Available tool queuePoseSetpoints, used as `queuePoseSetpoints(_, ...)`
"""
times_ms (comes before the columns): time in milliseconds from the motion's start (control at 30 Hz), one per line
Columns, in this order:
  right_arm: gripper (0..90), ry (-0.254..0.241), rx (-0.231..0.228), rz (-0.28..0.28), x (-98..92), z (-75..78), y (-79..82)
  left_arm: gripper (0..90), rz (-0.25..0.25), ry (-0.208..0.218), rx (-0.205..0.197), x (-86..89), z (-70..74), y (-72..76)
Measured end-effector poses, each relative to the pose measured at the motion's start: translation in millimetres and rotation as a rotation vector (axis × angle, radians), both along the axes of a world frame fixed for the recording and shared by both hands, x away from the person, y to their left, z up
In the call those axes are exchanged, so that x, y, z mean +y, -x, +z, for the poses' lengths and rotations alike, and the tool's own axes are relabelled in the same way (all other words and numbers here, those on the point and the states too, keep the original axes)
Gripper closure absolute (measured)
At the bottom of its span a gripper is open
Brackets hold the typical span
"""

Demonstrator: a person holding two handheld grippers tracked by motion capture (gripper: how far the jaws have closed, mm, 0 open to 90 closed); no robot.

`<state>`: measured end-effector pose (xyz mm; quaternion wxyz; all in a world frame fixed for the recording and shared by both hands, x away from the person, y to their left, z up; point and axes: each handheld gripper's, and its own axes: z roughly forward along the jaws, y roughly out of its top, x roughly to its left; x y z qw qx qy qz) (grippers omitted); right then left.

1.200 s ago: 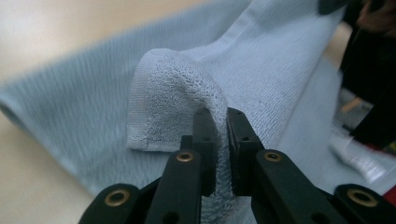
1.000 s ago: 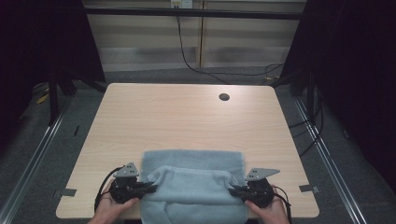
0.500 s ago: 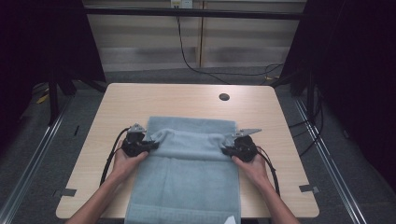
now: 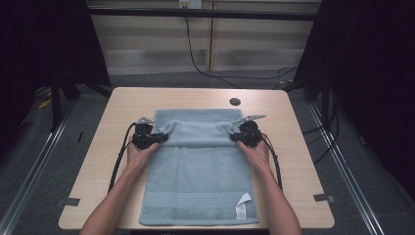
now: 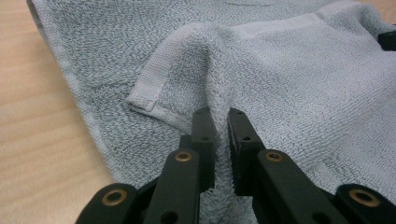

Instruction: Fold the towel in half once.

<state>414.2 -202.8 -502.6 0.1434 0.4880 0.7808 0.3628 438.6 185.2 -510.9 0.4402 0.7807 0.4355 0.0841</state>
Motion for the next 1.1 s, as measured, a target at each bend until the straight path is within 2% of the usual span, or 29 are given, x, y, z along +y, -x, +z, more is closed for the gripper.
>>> queuePoseSetpoints(67,85.2,-0.032,0.009,-0.001,-2.8,0.6,-1.1,83.1,0.001,-0.002,-0.007,-0.2,2.3,0.2)
queuePoseSetpoints(133,85.2,-0.051,-0.006,0.004,-6.4,6.1,-0.8,83.5,-0.010,0.009,-0.024,2.9,10.7,1.8)
queuePoseSetpoints(167,85.2,-0.068,-0.018,0.002,-8.4,11.4,0.4,83.5,-0.012,0.045,-0.038,4.7,19.8,4.2)
queuePoseSetpoints(233,85.2,-0.096,-0.056,0.014,-12.0,25.9,3.3,83.5,-0.035,0.046,-0.075,5.6,37.1,8.3)
queuePoseSetpoints(300,85.2,-0.109,-0.108,0.024,-14.7,47.8,8.3,83.5,-0.052,0.052,-0.133,5.8,61.0,16.1)
queuePoseSetpoints(367,85.2,-0.134,-0.151,0.034,-16.7,67.3,14.7,83.5,-0.070,0.091,-0.174,10.3,84.8,24.2)
queuePoseSetpoints(433,85.2,-0.154,-0.196,0.053,-18.5,88.6,24.6,83.4,-0.083,0.155,-0.200,16.1,105.7,33.6)
queuePoseSetpoints(500,85.2,-0.151,-0.233,0.078,-19.4,105.8,37.3,83.4,-0.099,0.161,-0.236,19.8,121.1,46.4)
queuePoseSetpoints(600,85.2,-0.171,-0.277,0.106,-22.4,123.6,57.6,83.4,-0.135,0.177,-0.261,22.7,132.1,68.2)
queuePoseSetpoints(667,85.2,-0.172,-0.288,0.130,-22.6,128.7,71.6,83.3,-0.168,0.163,-0.274,24.1,132.1,83.9)
queuePoseSetpoints(767,85.1,-0.155,-0.269,0.175,-20.9,120.3,95.3,83.1,-0.193,0.137,-0.230,26.9,115.4,108.2)
queuePoseSetpoints(833,85.0,-0.146,-0.239,0.201,-19.8,106.3,112.6,83.0,-0.223,0.122,-0.201,29.4,98.7,123.9)
queuePoseSetpoints(933,84.3,-0.132,-0.185,0.218,-18.3,80.7,134.4,82.4,-0.237,0.098,-0.145,30.6,72.5,139.2)
queuePoseSetpoints(1000,83.2,-0.127,-0.137,0.219,-18.6,62.2,143.2,81.5,-0.246,0.055,-0.097,28.5,53.7,146.8)
queuePoseSetpoints(1033,82.2,-0.116,-0.119,0.218,-18.7,53.9,147.3,81.1,-0.263,0.029,-0.080,26.8,45.8,150.6)
queuePoseSetpoints(1100,80.8,-0.123,-0.082,0.221,-19.6,39.5,155.2,79.8,-0.288,-0.020,-0.050,23.9,33.9,158.4)
